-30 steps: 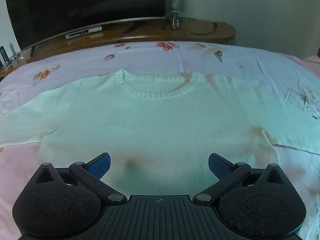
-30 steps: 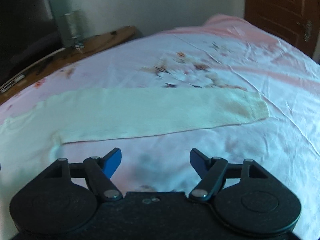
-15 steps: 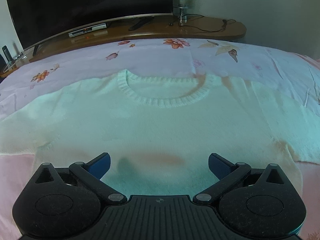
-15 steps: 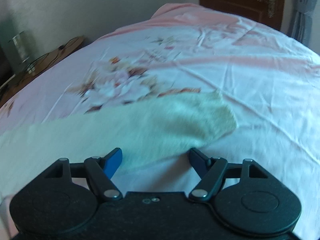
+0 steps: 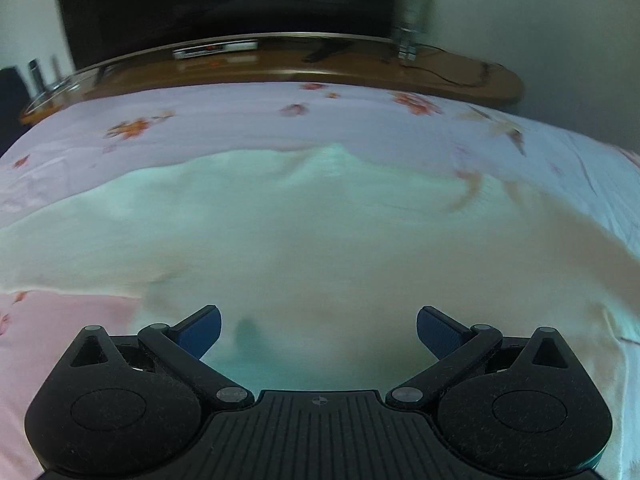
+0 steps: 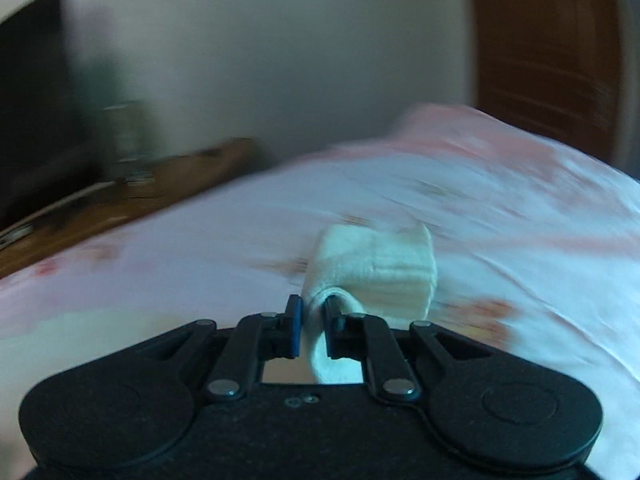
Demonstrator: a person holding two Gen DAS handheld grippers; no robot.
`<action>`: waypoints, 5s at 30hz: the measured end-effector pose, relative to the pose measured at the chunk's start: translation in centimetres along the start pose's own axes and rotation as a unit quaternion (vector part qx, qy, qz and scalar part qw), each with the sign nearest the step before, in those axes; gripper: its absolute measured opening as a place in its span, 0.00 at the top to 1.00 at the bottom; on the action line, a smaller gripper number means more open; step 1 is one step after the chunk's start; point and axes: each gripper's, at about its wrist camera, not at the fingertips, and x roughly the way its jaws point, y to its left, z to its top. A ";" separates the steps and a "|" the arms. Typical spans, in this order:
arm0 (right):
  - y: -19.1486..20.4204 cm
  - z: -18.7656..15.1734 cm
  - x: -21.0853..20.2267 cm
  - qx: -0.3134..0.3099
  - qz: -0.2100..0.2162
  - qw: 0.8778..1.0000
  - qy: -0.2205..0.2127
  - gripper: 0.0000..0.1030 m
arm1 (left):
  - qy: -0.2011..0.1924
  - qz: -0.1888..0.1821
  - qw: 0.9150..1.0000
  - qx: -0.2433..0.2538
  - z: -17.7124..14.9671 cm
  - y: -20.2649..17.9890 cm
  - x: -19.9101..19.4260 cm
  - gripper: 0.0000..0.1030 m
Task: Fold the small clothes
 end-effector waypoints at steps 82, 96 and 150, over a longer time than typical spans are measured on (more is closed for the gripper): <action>10.3 -8.7 0.7 -0.090 0.054 0.989 0.108 0.56 | -0.164 -0.161 0.953 -0.195 1.9 7.3 0.5 0.96; 9.1 -8.6 1.6 -0.055 0.046 0.992 0.102 0.96 | -0.088 -0.072 0.981 -0.158 -1.9 10.0 4.2 0.96; 39.4 -12.5 -0.1 -0.187 0.209 0.952 0.120 0.65 | -0.108 -0.054 0.869 -0.480 -7.2 42.0 3.1 0.33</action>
